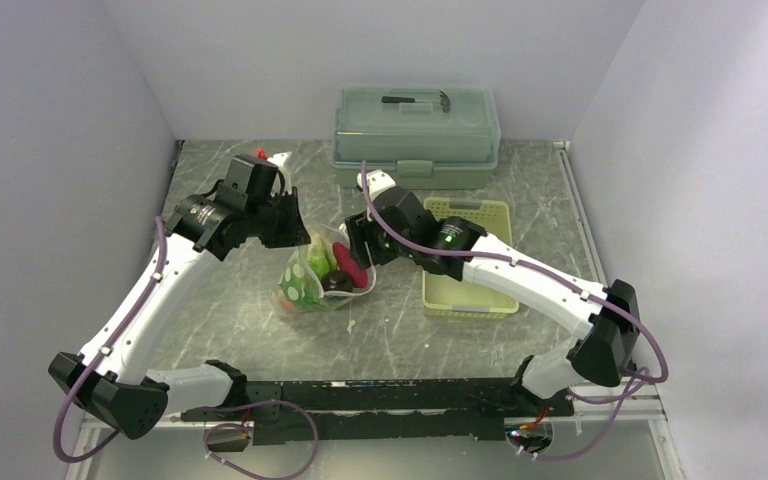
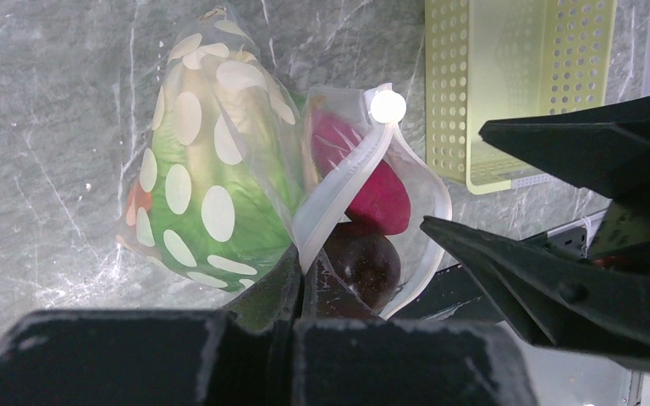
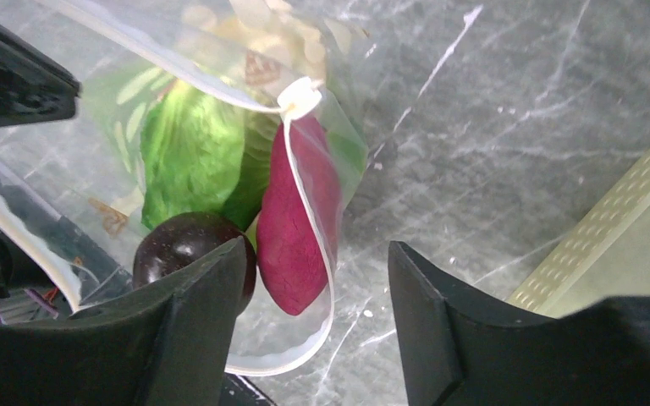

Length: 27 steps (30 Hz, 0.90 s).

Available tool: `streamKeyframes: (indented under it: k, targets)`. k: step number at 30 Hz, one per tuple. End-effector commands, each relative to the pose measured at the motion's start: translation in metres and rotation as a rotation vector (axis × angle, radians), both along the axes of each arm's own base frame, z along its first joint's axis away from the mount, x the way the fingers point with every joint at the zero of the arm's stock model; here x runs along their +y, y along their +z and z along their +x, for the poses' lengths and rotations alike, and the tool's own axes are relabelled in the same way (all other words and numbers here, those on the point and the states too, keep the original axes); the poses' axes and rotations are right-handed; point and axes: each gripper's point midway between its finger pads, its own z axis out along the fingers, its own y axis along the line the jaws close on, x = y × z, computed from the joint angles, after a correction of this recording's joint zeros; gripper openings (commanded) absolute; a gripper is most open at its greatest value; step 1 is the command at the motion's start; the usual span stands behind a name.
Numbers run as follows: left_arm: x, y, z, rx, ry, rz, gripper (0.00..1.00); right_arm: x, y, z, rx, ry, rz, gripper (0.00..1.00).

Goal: Place the food in the zip-top bag and seal the zipper
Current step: Place the fake fruit in the zipper food storage bag, then adjust the zipper food storage bag at the center of the board.

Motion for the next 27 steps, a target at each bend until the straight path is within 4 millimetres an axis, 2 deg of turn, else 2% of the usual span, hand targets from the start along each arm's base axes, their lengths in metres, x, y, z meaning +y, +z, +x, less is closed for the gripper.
streamKeyframes:
  k: [1,10,17,20,21,22,23,25,27]
  targets:
    - [-0.008,0.019,0.011,-0.056,-0.001,-0.05,0.0,-0.01,-0.008,-0.004,0.067,-0.08,0.021,0.61]
    - [-0.008,0.02,0.012,-0.059,0.002,-0.054,0.0,-0.013,-0.035,-0.005,0.164,-0.105,0.024,0.48]
    - [-0.004,0.02,0.008,-0.06,0.014,-0.048,0.0,-0.009,-0.043,-0.008,0.207,-0.08,0.03,0.31]
    - [-0.003,0.02,0.007,-0.064,0.019,-0.048,0.0,-0.005,-0.04,-0.008,0.212,-0.062,0.036,0.25]
    - [-0.003,0.021,0.006,-0.065,0.02,-0.049,0.0,-0.003,-0.038,-0.008,0.214,-0.053,0.038,0.17]
    - [-0.002,0.021,0.006,-0.065,0.02,-0.049,0.0,-0.002,-0.035,-0.007,0.209,-0.048,0.042,0.04]
    - [-0.002,0.021,0.006,-0.066,0.022,-0.05,0.0,0.0,-0.031,-0.006,0.201,-0.044,0.046,0.0]
    - [-0.002,0.02,0.005,-0.066,0.022,-0.052,0.0,0.003,-0.014,-0.001,0.168,-0.029,0.063,0.0]
    - [-0.003,0.019,0.004,-0.061,0.019,-0.054,0.0,0.005,0.013,0.006,0.115,-0.014,0.071,0.0]
